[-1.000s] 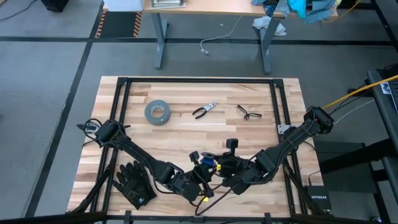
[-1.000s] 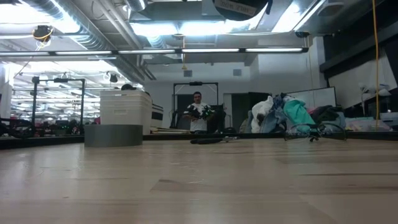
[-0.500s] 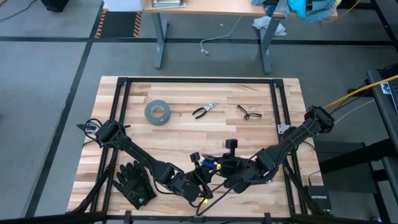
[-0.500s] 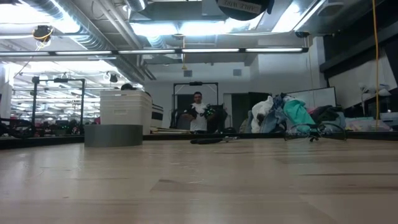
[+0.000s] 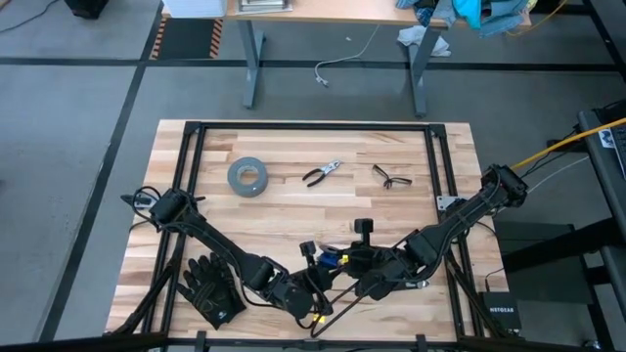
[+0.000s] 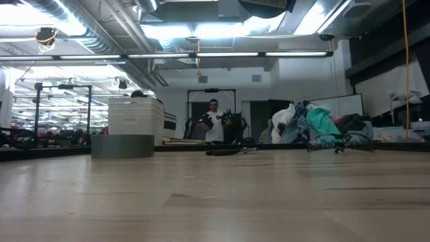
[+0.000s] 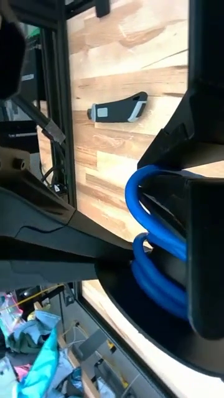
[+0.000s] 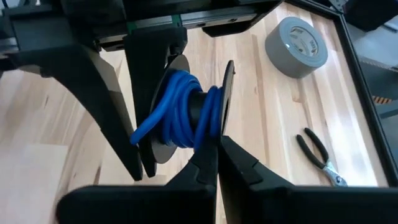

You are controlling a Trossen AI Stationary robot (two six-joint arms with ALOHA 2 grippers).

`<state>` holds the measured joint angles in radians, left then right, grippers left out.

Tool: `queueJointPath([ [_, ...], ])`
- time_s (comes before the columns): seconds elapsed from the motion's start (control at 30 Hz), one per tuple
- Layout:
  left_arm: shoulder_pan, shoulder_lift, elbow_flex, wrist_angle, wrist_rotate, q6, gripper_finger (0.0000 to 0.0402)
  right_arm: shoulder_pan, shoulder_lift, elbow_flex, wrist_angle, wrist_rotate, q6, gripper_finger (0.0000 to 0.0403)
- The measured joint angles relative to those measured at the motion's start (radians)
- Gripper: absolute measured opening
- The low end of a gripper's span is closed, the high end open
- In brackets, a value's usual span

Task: Coil cords
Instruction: Coil the blue wire cable onto the black spool

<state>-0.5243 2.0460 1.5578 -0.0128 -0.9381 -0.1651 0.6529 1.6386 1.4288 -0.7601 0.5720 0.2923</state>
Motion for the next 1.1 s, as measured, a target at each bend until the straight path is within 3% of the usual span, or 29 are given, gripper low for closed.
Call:
queueJointPath([
  [0.3,0.000,0.000,0.000,0.067,0.024,0.060,0.0007,0.002,-0.002,0.000,0.000,0.015,0.020,0.0003],
  [0.73,0.000,0.000,0.000,0.068,0.040,0.063,0.0049,0.002,-0.002,0.000,-0.007,0.035,0.014,0.0003],
  [1.1,0.001,-0.002,0.000,0.013,0.061,0.024,0.0006,0.002,-0.019,0.000,-0.007,0.019,0.015,0.0003],
])
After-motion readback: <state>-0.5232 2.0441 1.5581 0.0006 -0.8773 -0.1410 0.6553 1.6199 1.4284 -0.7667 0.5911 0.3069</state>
